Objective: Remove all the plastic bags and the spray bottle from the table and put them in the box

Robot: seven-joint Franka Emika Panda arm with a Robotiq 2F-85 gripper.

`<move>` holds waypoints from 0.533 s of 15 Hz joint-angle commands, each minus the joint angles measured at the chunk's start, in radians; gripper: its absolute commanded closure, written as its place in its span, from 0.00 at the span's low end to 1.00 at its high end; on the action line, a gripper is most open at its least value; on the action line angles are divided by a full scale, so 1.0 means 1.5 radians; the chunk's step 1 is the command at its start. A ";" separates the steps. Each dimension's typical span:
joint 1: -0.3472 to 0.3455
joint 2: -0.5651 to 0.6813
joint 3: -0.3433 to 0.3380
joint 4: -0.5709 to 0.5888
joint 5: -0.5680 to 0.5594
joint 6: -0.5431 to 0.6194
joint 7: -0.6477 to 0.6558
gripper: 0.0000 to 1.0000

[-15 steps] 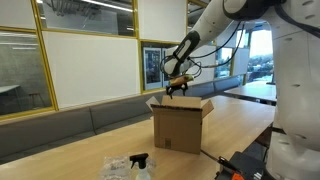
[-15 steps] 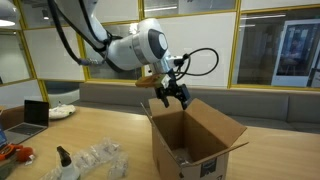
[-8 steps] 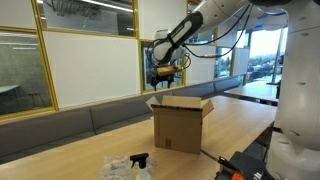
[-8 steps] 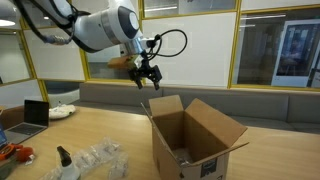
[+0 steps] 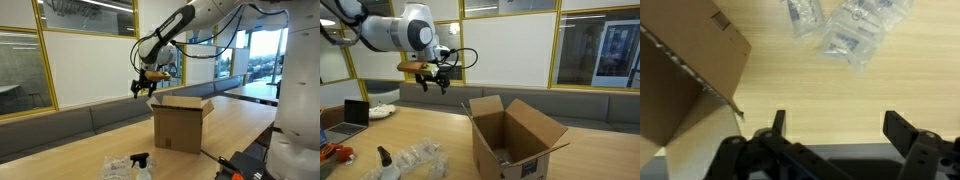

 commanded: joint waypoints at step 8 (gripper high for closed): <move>-0.036 0.164 0.089 -0.009 0.213 0.031 -0.413 0.00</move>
